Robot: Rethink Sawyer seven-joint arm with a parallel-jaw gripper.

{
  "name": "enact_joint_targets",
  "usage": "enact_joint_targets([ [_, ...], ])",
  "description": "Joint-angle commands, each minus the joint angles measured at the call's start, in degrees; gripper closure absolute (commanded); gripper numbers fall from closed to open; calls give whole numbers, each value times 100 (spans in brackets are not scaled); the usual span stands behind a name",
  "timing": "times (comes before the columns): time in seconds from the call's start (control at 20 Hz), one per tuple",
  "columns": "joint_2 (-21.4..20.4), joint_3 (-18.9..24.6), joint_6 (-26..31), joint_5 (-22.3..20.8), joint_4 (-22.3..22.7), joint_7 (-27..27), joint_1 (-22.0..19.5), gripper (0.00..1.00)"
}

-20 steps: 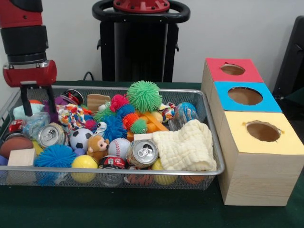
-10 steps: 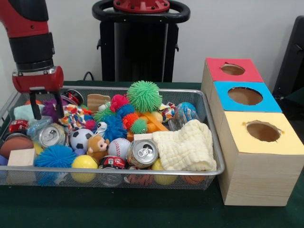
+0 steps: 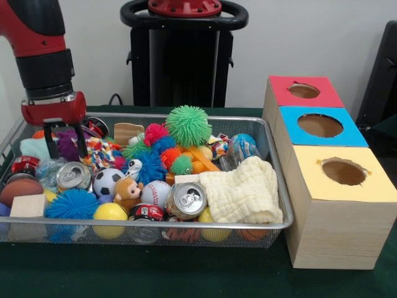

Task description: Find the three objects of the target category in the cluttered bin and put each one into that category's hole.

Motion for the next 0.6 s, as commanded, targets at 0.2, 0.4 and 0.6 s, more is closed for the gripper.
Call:
enact_joint_targets([
  [0.2, 291, 47, 116, -300, -11, -756, -305, 0],
  [0.4, 152, 350, 718, 4, -119, -1220, -535, 0],
  [0.6, 278, 582, 1239, 192, -526, -1644, -624, 0],
])
